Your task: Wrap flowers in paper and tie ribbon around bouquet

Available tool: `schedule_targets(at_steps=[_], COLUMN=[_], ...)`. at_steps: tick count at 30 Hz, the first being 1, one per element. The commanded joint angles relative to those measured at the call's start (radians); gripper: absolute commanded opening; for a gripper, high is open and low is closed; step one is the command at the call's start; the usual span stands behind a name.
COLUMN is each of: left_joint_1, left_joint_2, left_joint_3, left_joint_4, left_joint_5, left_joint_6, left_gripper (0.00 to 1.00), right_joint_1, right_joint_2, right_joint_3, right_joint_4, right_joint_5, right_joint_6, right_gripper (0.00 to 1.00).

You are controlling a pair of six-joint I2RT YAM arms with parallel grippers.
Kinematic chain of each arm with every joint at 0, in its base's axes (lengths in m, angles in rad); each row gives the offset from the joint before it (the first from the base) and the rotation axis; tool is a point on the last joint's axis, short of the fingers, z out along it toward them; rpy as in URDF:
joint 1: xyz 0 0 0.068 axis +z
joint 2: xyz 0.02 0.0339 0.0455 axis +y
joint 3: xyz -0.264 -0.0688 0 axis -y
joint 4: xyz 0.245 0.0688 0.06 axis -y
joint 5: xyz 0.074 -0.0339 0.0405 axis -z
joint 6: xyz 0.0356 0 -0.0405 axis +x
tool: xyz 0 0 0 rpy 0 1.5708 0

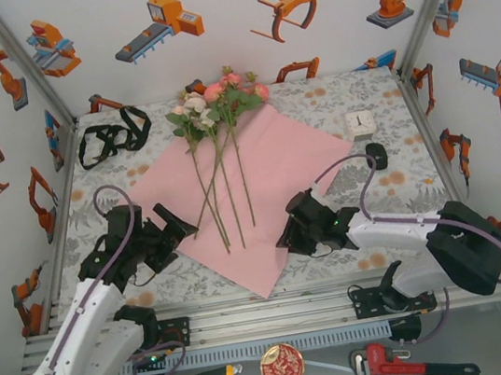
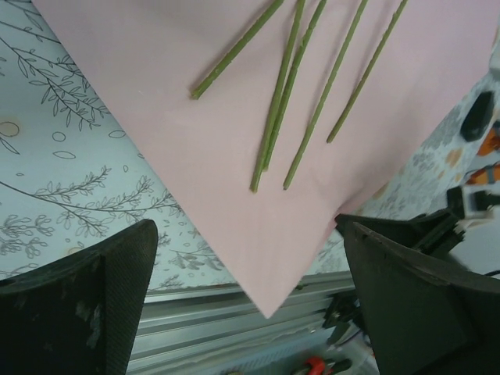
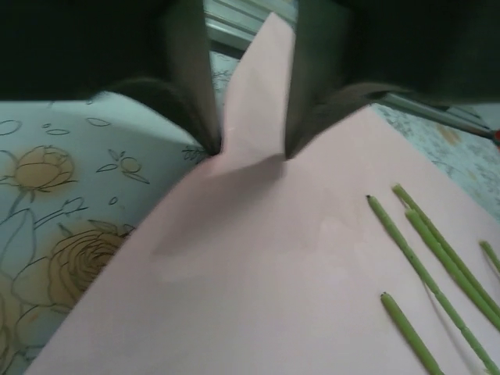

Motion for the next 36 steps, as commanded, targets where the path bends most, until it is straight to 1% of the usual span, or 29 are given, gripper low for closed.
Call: schedule_targets(at_steps=[1, 3, 4, 7, 9, 12, 13, 15, 16, 17, 21, 24, 26, 28, 29, 31, 33, 34, 35, 36], left_joint_1=[-0.005, -0.009, -0.013, -0.045, -0.096, -0.175, -0.198, -0.241, -0.256, -0.269, -0.299, -0.342, -0.376, -0.385, -0.386, -0.385, -0.385, -0.385, -0.385, -0.385], left_joint_2=[0.017, 0.046, 0.060, 0.104, 0.119, 0.107, 0.095, 0.070, 0.062, 0.058, 0.115, 0.200, 0.252, 0.293, 0.311, 0.337, 0.361, 0.378, 0.391, 0.398], left_joint_3=[0.090, 0.133, 0.150, 0.196, 0.217, 0.215, 0.205, 0.177, 0.163, 0.145, 0.115, 0.098, 0.088, 0.072, 0.068, 0.069, 0.067, 0.068, 0.073, 0.078], left_joint_4=[-0.021, -0.018, -0.011, 0.006, -0.006, -0.026, -0.027, -0.022, -0.014, 0.004, 0.081, 0.157, 0.217, 0.286, 0.312, 0.339, 0.356, 0.352, 0.346, 0.340], left_joint_5=[0.045, 0.080, 0.107, 0.233, 0.302, 0.369, 0.380, 0.394, 0.390, 0.389, 0.421, 0.332, 0.233, 0.174, 0.153, 0.134, 0.149, 0.161, 0.169, 0.176], left_joint_6=[0.218, 0.323, 0.369, 0.550, 0.697, 0.882, 0.924, 1.007, 1.026, 1.044, 1.053, 1.029, 1.019, 1.006, 1.002, 1.005, 1.015, 1.024, 1.027, 1.028], left_gripper=[0.95, 0.93, 0.92, 0.89, 0.89, 0.90, 0.91, 0.96, 1.00, 0.97, 0.97, 0.97, 0.97, 0.99, 0.98, 0.90, 0.78, 0.67, 0.53, 0.41], right_joint_1=[0.005, 0.005, 0.003, 0.003, 0.000, -0.014, -0.021, -0.041, -0.048, -0.056, -0.085, -0.103, -0.114, -0.124, -0.131, -0.143, -0.150, -0.153, -0.158, -0.162], right_joint_2=[-0.052, -0.072, -0.072, -0.048, -0.022, 0.008, 0.017, 0.033, 0.039, 0.044, 0.046, 0.037, 0.029, 0.025, 0.025, 0.025, 0.027, 0.027, 0.027, 0.024], right_joint_3=[0.048, 0.075, 0.087, 0.151, 0.198, 0.251, 0.262, 0.286, 0.294, 0.302, 0.307, 0.301, 0.294, 0.286, 0.282, 0.276, 0.286, 0.297, 0.313, 0.328], right_joint_4=[-0.073, -0.087, -0.088, -0.091, -0.102, -0.123, -0.129, -0.159, -0.171, -0.180, -0.199, -0.222, -0.228, -0.228, -0.228, -0.228, -0.226, -0.231, -0.246, -0.267], right_joint_5=[0.094, 0.103, 0.102, 0.084, 0.072, 0.061, 0.055, 0.044, 0.040, 0.037, 0.029, 0.036, 0.039, 0.044, 0.042, 0.038, 0.036, 0.033, 0.030, 0.031], right_joint_6=[0.031, 0.029, 0.031, 0.026, 0.019, 0.017, 0.017, 0.019, 0.017, 0.015, 0.013, 0.014, 0.013, 0.011, 0.009, 0.003, -0.026, -0.033, -0.081, -0.116], right_gripper=[0.17, 0.01, 0.00, 0.00, 0.00, 0.00, 0.00, 0.00, 0.00, 0.00, 0.00, 0.00, 0.00, 0.00, 0.00, 0.00, 0.00, 0.00, 0.00, 0.07])
